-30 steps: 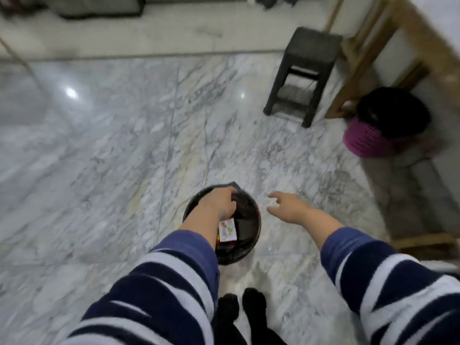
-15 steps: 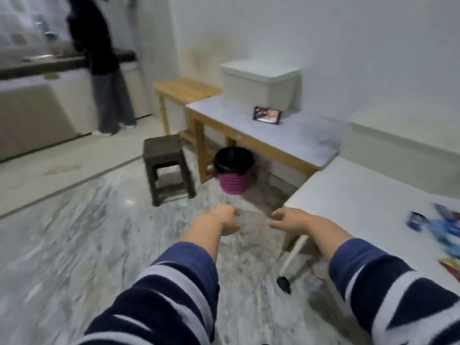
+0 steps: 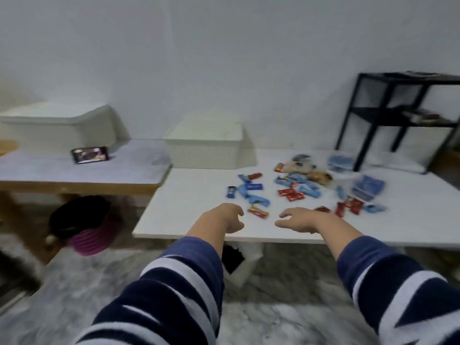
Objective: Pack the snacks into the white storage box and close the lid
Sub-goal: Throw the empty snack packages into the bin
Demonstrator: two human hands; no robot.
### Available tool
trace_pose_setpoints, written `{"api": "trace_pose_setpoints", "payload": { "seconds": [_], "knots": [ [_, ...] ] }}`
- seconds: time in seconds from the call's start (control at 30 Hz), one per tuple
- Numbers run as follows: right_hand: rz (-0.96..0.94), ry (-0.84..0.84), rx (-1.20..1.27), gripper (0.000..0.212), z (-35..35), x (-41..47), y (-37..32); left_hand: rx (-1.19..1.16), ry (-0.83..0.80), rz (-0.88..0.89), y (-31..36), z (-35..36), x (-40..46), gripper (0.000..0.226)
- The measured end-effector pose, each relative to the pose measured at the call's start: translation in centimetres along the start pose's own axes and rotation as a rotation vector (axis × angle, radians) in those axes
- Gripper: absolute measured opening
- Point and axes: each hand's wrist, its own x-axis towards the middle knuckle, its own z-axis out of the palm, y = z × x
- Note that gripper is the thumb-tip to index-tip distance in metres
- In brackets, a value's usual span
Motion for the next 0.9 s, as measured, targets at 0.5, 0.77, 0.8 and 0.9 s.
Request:
{"api": "trace_pose_setpoints", "payload": {
  "seconds": [0.5, 0.77, 0.8, 0.9],
  "knots": [
    [0.274, 0.192, 0.138, 0.057, -11.0, -8.5, 24.6, 0.115, -0.001, 0.348, 31.2, 1.1, 7.8, 0.047],
    [0.254, 0.248, 0.139, 0.057, -17.6, -5.4, 30.7, 0.133, 0.101, 0.399, 38.8, -3.1, 14.2, 0.044],
    [0.257, 0.254, 0.143, 0.057, -18.6, -4.7, 31.5, 0.132, 0.113, 0.404, 39.6, -3.7, 15.3, 0.044],
    [0.275, 0.276, 0.16, 0.059, -22.1, -2.0, 34.2, 0.125, 0.15, 0.408, 42.2, -6.2, 19.9, 0.043]
  ]
}}
